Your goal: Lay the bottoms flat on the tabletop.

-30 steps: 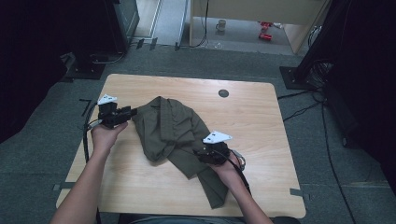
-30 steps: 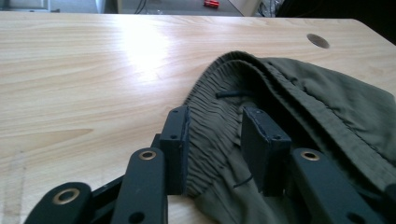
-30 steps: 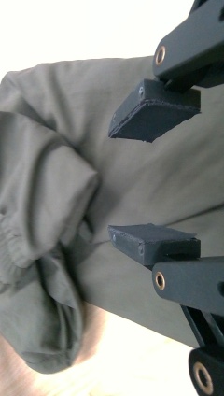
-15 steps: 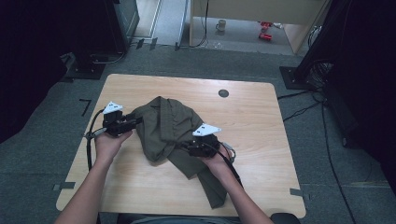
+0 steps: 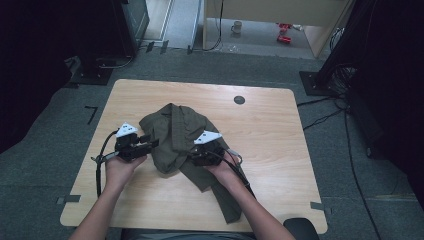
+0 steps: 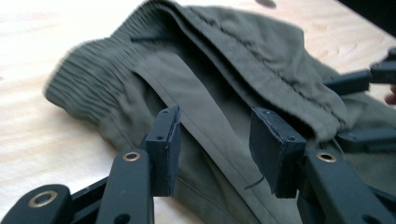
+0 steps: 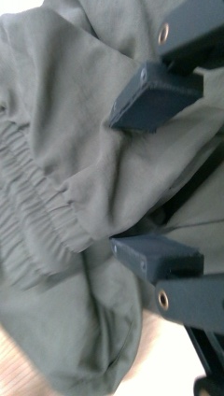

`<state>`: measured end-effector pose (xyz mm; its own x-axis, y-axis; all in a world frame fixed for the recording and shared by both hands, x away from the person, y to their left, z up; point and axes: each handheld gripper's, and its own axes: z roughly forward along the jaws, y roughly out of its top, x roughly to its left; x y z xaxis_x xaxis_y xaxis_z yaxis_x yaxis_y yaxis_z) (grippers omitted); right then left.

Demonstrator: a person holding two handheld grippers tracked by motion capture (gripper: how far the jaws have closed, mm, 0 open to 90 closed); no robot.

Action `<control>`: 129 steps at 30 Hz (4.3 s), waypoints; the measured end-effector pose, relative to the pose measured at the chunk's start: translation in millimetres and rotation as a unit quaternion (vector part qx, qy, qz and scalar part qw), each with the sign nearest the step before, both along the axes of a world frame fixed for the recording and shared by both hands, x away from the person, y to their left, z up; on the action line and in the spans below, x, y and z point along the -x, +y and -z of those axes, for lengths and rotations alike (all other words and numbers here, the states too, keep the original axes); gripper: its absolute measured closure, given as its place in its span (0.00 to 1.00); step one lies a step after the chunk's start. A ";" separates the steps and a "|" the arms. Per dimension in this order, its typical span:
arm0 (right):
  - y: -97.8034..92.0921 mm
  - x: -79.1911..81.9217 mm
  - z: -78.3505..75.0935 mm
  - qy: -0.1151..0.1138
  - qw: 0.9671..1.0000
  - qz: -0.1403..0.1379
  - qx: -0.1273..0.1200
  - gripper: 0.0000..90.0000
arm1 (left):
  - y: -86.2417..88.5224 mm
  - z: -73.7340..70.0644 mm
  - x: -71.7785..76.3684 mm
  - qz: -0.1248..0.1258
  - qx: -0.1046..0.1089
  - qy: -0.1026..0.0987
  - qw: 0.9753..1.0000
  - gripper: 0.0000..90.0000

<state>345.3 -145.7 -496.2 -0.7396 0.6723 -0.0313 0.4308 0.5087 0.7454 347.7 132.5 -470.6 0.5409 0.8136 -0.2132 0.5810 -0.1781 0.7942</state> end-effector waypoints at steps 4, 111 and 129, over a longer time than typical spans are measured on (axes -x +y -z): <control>0.6 -3.4 3.0 0.000 1.000 -0.005 0.014 0.65 | -9.6 16.7 6.4 0.013 -0.001 0.006 1.000 0.59; -135.0 -27.4 -30.2 0.032 0.989 0.130 -0.064 0.71 | -75.8 -12.4 -48.1 0.105 -0.030 -0.009 0.994 0.56; -128.9 -2.7 16.6 0.046 0.992 0.109 -0.038 0.70 | -98.2 31.4 -44.9 0.107 -0.073 0.020 0.991 0.50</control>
